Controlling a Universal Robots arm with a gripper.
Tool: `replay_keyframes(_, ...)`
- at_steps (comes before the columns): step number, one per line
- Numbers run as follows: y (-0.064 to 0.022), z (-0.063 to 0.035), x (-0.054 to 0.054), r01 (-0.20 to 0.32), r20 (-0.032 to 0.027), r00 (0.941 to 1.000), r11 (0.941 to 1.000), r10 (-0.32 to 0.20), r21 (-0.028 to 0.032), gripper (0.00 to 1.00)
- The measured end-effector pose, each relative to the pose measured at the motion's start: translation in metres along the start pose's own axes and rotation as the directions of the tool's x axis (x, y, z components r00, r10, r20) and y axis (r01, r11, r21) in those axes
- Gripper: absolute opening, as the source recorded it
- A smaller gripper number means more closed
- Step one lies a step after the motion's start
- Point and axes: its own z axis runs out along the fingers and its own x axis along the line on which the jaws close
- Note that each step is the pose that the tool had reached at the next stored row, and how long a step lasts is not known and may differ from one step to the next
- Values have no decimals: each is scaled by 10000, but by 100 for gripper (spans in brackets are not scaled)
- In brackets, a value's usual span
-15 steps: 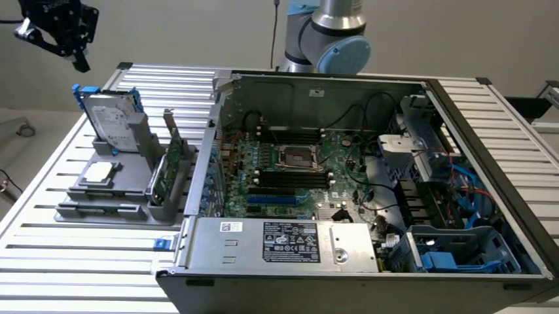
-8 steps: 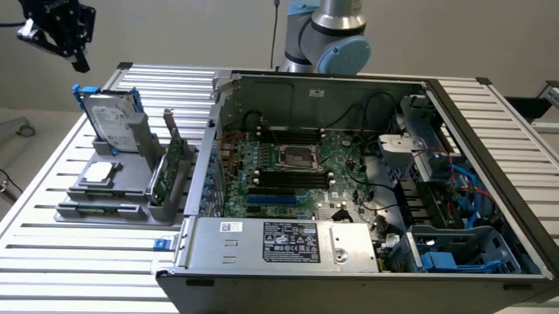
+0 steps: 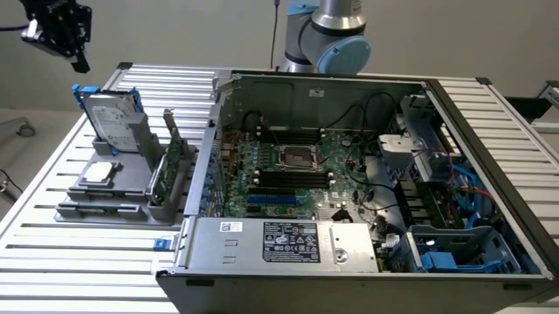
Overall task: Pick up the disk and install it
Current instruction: 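Pick up the disk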
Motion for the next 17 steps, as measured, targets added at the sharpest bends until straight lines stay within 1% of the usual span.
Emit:
replay_keyframes(2, 0, 1, 0, 359, -14, 9994, 9994, -359, 5, 11)
replay_keyframes(4, 0, 1, 0, 719, -28, 9974, 9974, -719, 5, 11)
replay_keyframes(7, 0, 2, 0, 1266, -51, 9919, 9920, -1266, 4, 11)
replay_keyframes(9, 0, 3, 0, 1621, -65, 9868, 9868, -1621, 3, 11)
replay_keyframes(10, 0, 3, 0, 1751, -70, 9845, 9845, -1751, 5, 11)
replay_keyframes(11, 0, 3, 0, 1799, -74, 9837, 9837, -1799, 5, 11)
replay_keyframes(13, 0, 3, 0, 1811, -75, 9834, 9835, -1811, 5, 12)
replay_keyframes(16, 0, 3, 0, 1811, -75, 9834, 9835, -1811, 5, 30)
replay_keyframes(17, 0, 3, 0, 1811, -75, 9834, 9835, -1811, 4, 30)
